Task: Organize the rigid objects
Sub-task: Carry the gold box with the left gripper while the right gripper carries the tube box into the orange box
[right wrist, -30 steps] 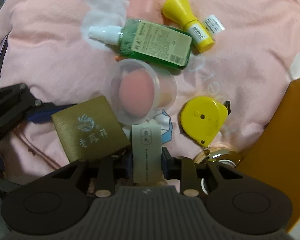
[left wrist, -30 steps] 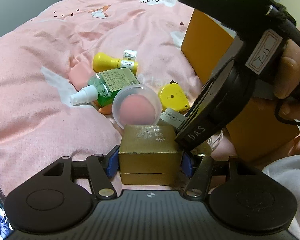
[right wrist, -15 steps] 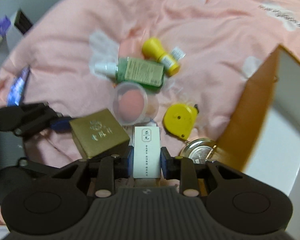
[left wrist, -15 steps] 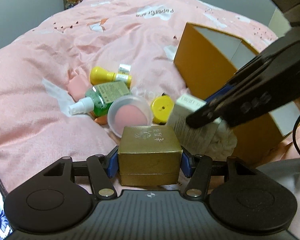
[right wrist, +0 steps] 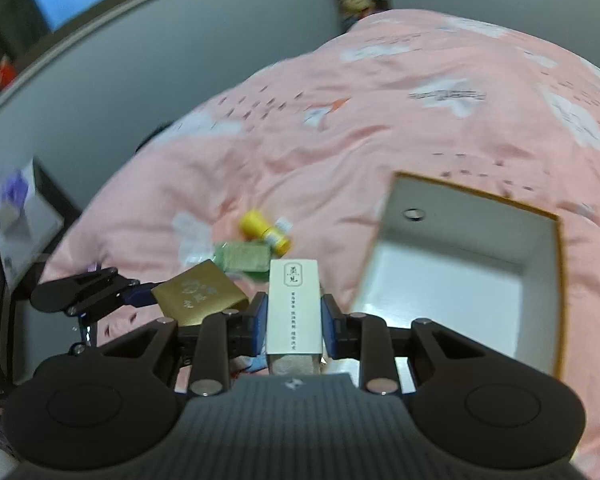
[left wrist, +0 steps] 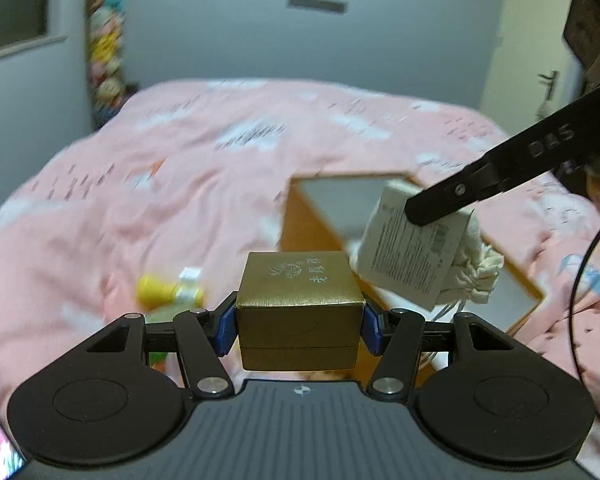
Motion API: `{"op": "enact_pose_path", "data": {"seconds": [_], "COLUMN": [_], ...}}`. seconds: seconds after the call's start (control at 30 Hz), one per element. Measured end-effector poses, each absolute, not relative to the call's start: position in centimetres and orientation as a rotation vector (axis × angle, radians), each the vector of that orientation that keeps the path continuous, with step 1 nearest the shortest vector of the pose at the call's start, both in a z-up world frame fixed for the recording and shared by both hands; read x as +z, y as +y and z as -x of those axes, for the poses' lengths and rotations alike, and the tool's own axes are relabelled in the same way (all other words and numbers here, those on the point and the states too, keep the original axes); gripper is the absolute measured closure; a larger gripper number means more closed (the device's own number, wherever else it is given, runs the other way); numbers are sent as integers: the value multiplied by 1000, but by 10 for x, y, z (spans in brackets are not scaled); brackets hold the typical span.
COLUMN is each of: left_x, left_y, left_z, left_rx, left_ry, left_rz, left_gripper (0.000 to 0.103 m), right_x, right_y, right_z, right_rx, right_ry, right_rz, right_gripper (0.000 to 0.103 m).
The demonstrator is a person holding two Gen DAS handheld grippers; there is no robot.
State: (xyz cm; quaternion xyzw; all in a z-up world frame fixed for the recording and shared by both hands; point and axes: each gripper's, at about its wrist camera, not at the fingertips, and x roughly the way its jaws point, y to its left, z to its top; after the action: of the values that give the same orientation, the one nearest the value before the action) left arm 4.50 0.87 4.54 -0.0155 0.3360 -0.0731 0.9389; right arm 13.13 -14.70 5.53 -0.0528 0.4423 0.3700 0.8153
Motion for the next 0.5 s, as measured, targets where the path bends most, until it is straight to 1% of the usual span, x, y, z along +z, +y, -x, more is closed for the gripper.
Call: {"op": "enact_pose_path", "data": {"seconds": [0.07,0.2,0.4,0.5], "left_x": [54,62,45,34], "left_y": [-5,-36,-62,-70], "left_z": [-50,-67,-115,-136], "left_rx": [-194,-300,-476,-527], "left_ry": [659,631,760,796], "left_rz": [8,-58,-130,-207], "left_gripper": [35,35,35,35], "right_x": [60,55,24,3], "right_y": [-166,-196,-236,-248], "right_z": [-137,-141,-162,-174], "right_rx": [740,608,476,448], "right_ry": [947,948,1027,1081], "right_rz": [77,102,77,59], "right_gripper": [76,76,76,76]}}
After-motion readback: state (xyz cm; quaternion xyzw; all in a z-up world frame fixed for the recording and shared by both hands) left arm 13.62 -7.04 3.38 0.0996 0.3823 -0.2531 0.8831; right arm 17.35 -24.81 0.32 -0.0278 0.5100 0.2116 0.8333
